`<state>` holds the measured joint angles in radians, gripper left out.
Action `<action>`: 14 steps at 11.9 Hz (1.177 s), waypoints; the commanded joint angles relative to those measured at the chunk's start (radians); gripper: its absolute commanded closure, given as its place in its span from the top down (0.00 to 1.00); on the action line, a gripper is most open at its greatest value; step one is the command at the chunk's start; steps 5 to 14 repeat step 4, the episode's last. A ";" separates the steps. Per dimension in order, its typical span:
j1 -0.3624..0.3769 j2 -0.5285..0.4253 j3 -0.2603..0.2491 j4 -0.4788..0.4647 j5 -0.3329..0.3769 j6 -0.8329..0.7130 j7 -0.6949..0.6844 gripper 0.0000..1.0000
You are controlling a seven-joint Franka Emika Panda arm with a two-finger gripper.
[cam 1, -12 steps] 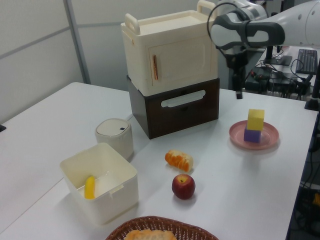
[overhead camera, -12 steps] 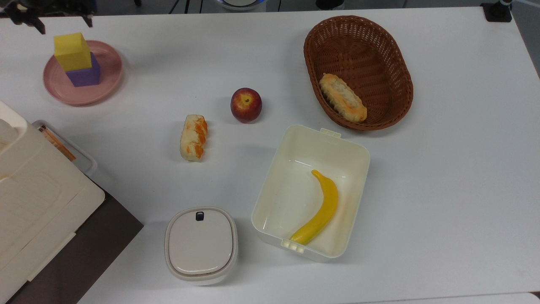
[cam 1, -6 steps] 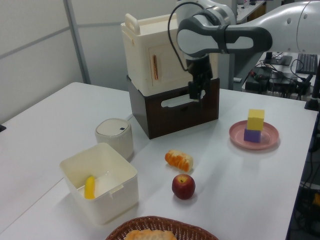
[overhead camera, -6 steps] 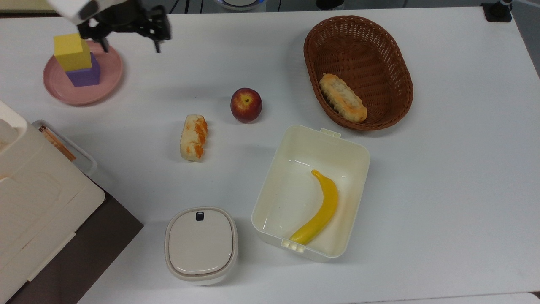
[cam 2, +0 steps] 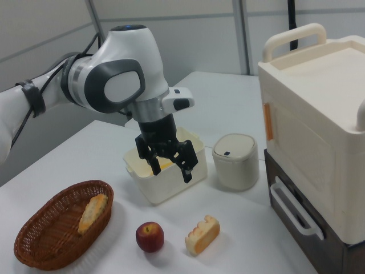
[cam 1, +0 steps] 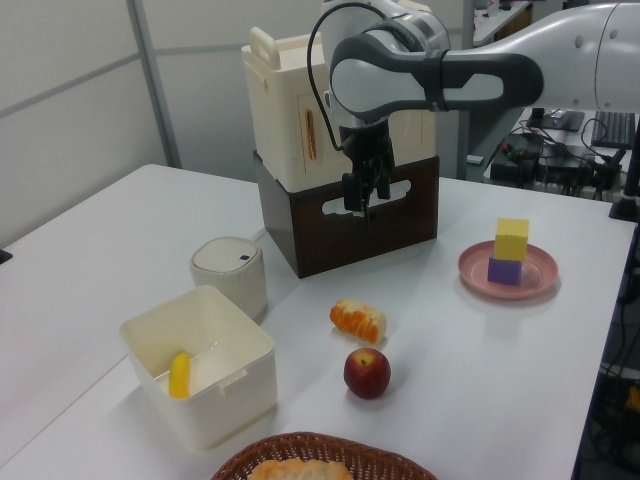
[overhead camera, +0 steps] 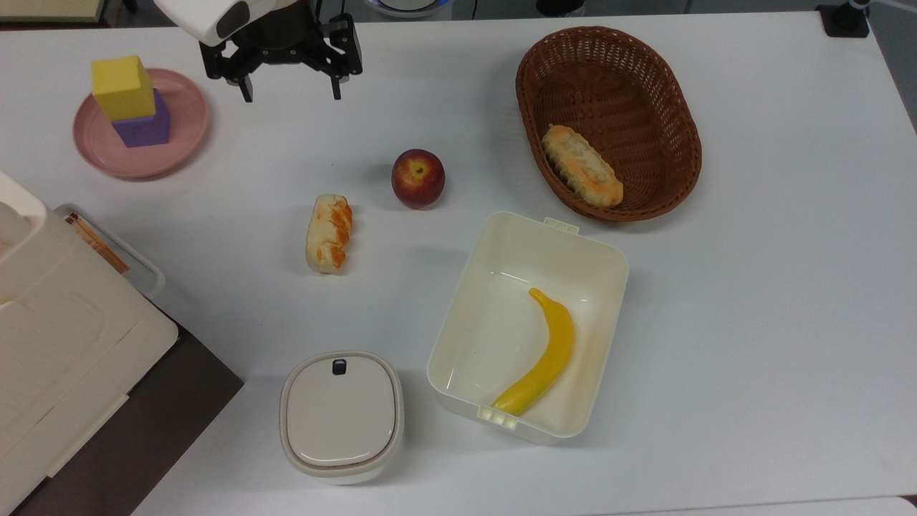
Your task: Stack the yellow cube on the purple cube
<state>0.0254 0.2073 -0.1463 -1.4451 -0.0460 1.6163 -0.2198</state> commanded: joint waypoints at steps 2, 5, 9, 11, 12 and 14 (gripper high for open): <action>-0.087 -0.011 0.099 -0.029 0.012 0.073 0.083 1.00; -0.098 -0.016 0.106 -0.028 0.014 0.069 0.086 1.00; -0.098 -0.016 0.106 -0.028 0.014 0.069 0.086 1.00; -0.098 -0.016 0.106 -0.028 0.014 0.069 0.086 1.00; -0.098 -0.016 0.106 -0.028 0.014 0.069 0.086 1.00; -0.098 -0.016 0.106 -0.028 0.014 0.069 0.086 1.00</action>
